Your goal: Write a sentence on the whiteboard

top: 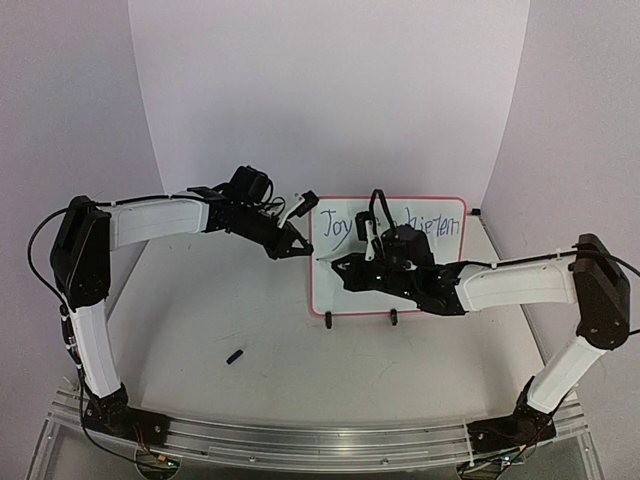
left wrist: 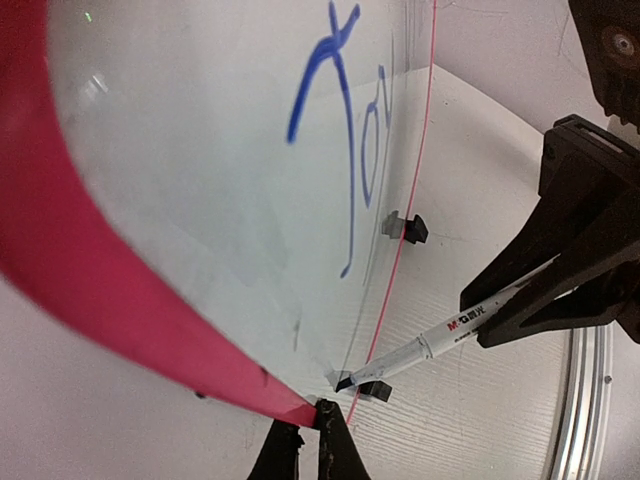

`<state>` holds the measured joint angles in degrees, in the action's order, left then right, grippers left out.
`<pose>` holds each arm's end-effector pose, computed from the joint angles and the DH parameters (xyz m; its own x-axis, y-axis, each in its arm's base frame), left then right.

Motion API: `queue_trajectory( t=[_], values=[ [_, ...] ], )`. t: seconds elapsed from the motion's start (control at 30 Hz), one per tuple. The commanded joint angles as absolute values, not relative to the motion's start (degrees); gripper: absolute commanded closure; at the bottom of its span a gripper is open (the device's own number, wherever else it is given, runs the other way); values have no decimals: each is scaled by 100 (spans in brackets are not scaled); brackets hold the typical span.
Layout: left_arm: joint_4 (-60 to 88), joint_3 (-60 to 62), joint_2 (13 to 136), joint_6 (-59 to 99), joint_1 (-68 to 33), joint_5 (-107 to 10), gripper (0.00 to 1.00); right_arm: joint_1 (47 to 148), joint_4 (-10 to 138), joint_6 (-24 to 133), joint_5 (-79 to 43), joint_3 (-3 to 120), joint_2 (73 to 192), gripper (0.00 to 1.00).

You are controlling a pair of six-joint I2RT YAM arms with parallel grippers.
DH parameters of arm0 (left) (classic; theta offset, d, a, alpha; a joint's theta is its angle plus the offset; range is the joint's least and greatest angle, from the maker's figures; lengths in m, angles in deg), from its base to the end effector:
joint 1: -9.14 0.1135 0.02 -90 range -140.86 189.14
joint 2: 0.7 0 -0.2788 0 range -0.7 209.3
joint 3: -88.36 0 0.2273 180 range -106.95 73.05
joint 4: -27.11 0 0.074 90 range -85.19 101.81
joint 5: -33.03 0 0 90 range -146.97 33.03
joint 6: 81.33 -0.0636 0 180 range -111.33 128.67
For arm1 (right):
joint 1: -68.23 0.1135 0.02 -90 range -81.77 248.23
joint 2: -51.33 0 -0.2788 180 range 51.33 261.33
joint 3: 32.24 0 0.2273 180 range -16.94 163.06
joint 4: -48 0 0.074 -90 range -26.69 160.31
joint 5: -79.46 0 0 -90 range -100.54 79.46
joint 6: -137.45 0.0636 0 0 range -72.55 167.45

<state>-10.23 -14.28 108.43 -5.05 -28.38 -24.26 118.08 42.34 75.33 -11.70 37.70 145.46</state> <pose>0.3195 -0.2887 0.2629 -0.3387 0.5117 -0.7896 0.9285 0.3176 -0.1925 0.2427 0.2897 0.2547 -0.5443 0.0799 -0.8351 -0.5906 0.6705 0.4491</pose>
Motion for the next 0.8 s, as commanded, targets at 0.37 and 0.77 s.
queue_trajectory(
  t=[0.37,0.77],
  values=[
    [-1892,-1336,10940,-956,-2989,-2805,100,11784,4300,7672,-418,3714,14192,100],
    [-1891,-1343,10943,-956,-2990,-2803,100,11782,4241,7601,-815,4028,14512,100]
  ],
)
